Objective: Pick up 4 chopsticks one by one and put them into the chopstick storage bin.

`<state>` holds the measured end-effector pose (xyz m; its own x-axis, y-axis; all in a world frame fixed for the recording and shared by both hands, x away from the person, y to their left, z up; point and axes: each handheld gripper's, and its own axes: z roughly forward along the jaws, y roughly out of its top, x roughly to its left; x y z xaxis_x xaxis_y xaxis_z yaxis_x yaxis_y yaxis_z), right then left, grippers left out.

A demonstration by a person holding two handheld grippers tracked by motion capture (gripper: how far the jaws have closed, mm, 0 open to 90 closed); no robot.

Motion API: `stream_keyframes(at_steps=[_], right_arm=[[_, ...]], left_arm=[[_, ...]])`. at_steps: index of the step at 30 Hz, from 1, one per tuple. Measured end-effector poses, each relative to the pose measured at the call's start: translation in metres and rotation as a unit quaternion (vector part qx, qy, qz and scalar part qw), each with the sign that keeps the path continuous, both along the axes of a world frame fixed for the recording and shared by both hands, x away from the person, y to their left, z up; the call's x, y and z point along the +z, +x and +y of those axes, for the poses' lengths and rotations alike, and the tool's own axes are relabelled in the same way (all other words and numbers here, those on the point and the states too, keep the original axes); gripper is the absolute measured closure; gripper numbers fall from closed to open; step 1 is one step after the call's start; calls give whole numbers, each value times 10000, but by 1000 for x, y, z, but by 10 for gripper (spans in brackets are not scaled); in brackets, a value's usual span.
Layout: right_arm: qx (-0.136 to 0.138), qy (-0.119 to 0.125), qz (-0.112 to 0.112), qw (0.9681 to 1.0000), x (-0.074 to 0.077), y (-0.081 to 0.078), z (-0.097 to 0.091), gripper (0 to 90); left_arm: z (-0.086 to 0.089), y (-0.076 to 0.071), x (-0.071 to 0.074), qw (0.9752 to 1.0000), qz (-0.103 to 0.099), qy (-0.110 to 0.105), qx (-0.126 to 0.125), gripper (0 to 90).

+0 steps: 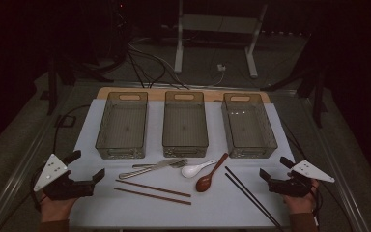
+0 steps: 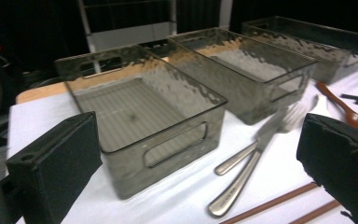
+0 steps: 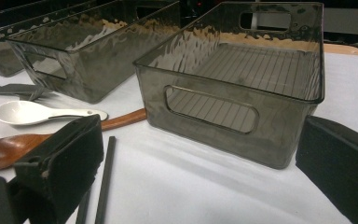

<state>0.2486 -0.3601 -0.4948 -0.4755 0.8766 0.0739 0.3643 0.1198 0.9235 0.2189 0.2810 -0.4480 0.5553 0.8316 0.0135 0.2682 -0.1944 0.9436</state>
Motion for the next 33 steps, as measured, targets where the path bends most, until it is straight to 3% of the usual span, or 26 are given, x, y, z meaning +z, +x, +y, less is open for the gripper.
stream_keyframes(at_steps=[7, 14, 33], right_arm=[[-19, -14, 20, 10000, 0, 0, 0, 11], [-8, -20, 26, 10000, -1, 1, 0, 11], [2, 8, 34, 10000, -1, 3, 0, 11]], left_arm=[[-11, 6, 2, 9992, 150, 189, -331, 7], [-28, 11, 3, 9966, 278, 391, -676, 7], [-74, 22, 2, 9861, 480, 801, -1375, 7]])
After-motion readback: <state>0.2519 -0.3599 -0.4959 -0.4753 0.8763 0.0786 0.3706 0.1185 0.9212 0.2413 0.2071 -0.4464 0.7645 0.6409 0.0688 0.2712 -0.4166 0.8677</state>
